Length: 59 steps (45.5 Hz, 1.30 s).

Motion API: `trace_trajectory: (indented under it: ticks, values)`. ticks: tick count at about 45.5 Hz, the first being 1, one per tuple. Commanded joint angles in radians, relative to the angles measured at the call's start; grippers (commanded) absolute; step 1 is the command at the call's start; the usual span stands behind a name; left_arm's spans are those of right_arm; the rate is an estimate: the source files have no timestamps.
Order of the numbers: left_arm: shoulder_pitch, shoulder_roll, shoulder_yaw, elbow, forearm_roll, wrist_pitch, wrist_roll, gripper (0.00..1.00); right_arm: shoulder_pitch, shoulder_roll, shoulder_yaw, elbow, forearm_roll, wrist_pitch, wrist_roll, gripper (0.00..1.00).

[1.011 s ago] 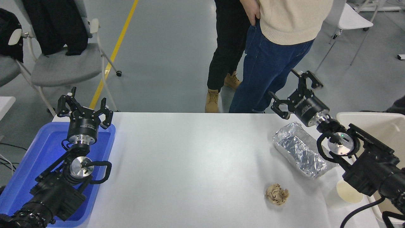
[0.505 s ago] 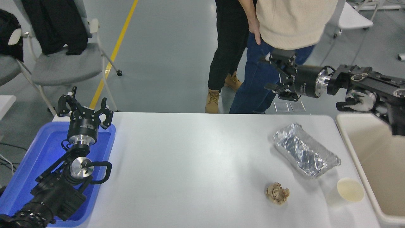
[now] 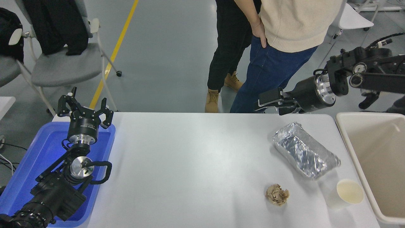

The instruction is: Pick up paper cup place in dustbin

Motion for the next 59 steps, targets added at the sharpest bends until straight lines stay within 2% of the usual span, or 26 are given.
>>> trace_trajectory:
  ticks: [1,7,19,29,36,41,46,51,59]
  values:
    - [0.0,0.0,-0.001,0.0,0.0,0.0,0.0,0.99,0.242,0.013,-0.173,0.141,-0.033,0.155,0.001,1.0]
    - [0.0,0.0,-0.001,0.0,0.0,0.0,0.0,0.99,0.32,0.024,-0.247,0.149,-0.028,0.214,-0.002,1.0]
    - [0.002,0.001,-0.001,0.0,0.0,0.0,0.0,0.99,0.498,0.045,-0.359,0.213,0.041,0.221,-0.01,1.0]
    - [0.002,0.001,-0.001,0.001,0.0,0.0,0.0,0.99,0.503,0.062,-0.368,0.213,0.125,0.221,-0.01,1.0]
    - [0.002,0.0,-0.002,0.001,-0.001,0.0,0.0,0.99,0.501,0.053,-0.394,0.21,0.125,0.221,-0.01,1.0]
    - [0.002,0.0,-0.002,0.001,-0.001,0.0,-0.002,0.99,0.48,0.01,-0.44,0.204,0.062,0.221,-0.008,1.0]
    - [0.0,0.0,-0.002,0.001,-0.001,0.0,-0.002,0.99,0.409,-0.083,-0.472,0.183,-0.122,0.212,-0.007,1.0]
    - [0.002,0.0,-0.002,0.001,-0.001,0.0,0.0,0.99,0.32,-0.186,-0.486,0.152,-0.241,0.13,-0.007,1.0]
    - [0.0,0.0,-0.002,0.001,-0.001,0.0,-0.002,0.99,0.132,-0.294,-0.465,0.065,-0.343,-0.001,-0.005,1.0]
